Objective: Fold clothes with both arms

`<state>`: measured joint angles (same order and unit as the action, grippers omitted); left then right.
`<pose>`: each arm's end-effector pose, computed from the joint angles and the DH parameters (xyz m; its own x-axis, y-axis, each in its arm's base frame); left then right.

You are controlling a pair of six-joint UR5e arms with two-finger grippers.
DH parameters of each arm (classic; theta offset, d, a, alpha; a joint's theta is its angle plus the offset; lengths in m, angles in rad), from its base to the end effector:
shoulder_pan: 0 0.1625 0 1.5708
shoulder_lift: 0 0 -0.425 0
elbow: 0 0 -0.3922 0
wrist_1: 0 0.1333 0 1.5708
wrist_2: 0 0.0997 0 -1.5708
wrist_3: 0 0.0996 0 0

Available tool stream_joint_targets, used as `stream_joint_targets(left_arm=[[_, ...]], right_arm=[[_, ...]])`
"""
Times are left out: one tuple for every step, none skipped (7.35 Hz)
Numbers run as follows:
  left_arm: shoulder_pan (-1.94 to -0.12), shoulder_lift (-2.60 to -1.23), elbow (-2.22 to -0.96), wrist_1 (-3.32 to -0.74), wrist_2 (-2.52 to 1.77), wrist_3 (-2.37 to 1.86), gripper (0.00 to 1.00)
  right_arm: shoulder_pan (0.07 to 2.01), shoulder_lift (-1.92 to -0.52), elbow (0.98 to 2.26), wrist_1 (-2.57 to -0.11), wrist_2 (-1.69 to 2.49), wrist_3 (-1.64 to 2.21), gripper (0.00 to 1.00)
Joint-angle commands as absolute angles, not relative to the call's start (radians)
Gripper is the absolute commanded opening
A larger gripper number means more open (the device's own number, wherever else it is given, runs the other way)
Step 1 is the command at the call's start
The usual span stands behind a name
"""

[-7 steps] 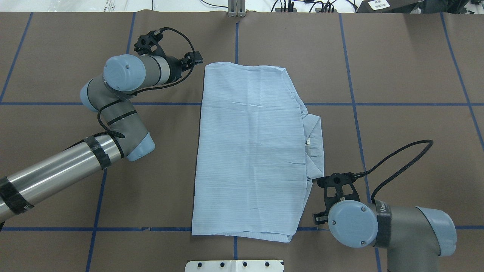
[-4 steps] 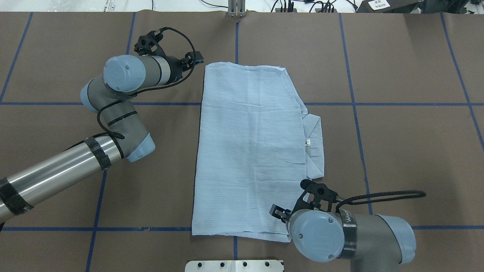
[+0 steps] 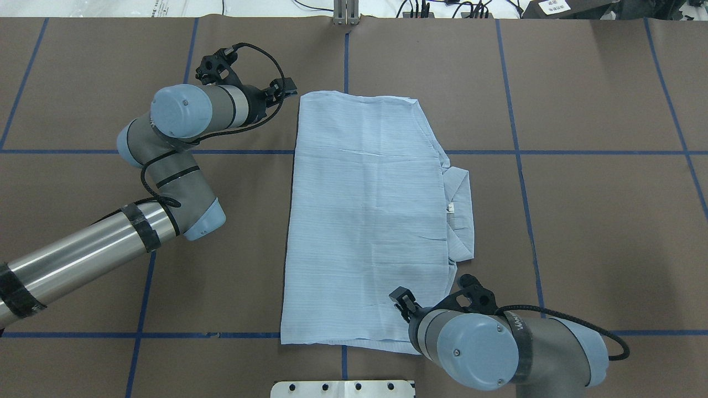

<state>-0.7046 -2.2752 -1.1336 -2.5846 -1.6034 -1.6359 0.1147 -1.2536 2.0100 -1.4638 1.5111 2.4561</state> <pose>0.5080 -0.6026 0.3157 0.1767 -0.2355 -0.9557 0.6364 0.7680 -0.0716 -0.5386 -0.2022 0.2860 0.2854 0.8107 0.5112 -0.6006 0.5669 -0.5638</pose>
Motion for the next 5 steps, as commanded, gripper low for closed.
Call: stream_joint_targets(left_arm=[[-0.704,-2.266,-1.141,-2.583,-1.589,-1.638,1.0],[-0.704,-2.266,-1.144,-2.583,-1.576,-1.638,1.0],[-0.704,-2.267,-1.144,-2.583,-1.547,-1.638,1.0],[-0.703,-2.267,-1.144,-2.583,-1.546,-1.638,1.0],[-0.703,-2.267,-1.144,-2.583,-1.546,-1.638,1.0]], right_arm=[[0.092,-1.256,1.993,-1.456,1.509,2.517,0.97],[0.083,-1.255,1.993,-1.456,1.509,2.551,0.97],[0.078,-1.25,1.993,-1.456,1.499,2.569,0.97],[0.074,-1.253,1.993,-1.456,1.491,2.569,0.97],[0.072,-1.256,1.99,-1.456,1.488,2.589,0.95]])
